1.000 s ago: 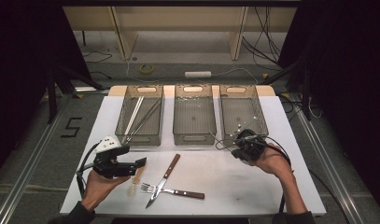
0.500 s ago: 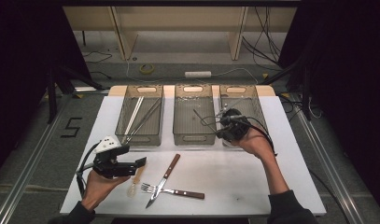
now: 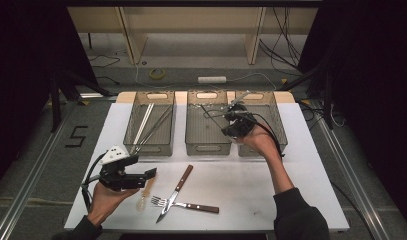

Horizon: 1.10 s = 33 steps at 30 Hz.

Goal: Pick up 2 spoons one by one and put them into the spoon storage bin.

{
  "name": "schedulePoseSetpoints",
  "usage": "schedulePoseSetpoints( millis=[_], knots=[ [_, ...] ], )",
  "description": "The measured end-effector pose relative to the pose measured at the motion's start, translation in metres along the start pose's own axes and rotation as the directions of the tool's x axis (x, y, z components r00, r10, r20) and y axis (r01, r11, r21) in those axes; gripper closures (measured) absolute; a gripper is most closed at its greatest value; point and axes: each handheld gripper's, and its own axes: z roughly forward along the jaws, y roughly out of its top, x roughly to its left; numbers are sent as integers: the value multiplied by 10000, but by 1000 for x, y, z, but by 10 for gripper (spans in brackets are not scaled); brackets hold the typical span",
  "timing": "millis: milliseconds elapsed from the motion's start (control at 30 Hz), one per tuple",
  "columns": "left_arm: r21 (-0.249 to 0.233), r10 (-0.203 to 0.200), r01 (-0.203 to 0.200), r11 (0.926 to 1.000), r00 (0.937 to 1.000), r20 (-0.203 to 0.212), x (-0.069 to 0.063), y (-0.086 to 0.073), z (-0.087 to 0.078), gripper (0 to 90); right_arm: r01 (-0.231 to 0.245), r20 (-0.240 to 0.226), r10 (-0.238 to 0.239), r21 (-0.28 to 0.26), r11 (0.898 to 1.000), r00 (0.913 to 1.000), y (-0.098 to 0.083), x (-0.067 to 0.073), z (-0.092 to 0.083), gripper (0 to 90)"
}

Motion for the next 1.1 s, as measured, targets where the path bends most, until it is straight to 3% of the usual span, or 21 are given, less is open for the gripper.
schedulePoseSetpoints(
  millis=[700,933,1100],
  knots=[
    [24,-49,49,10000,10000,-66,0,0,1,155,-1078,187,1078,17,9942,9940,35,-14,43,900],
    [57,-56,57,10000,9999,-108,1,0,1,155,-1710,292,1700,354,9846,9850,38,-12,57,900],
    [102,-80,82,9999,9998,-181,2,0,1,156,-1860,316,1846,477,9814,9823,37,-10,66,900]
  ],
)
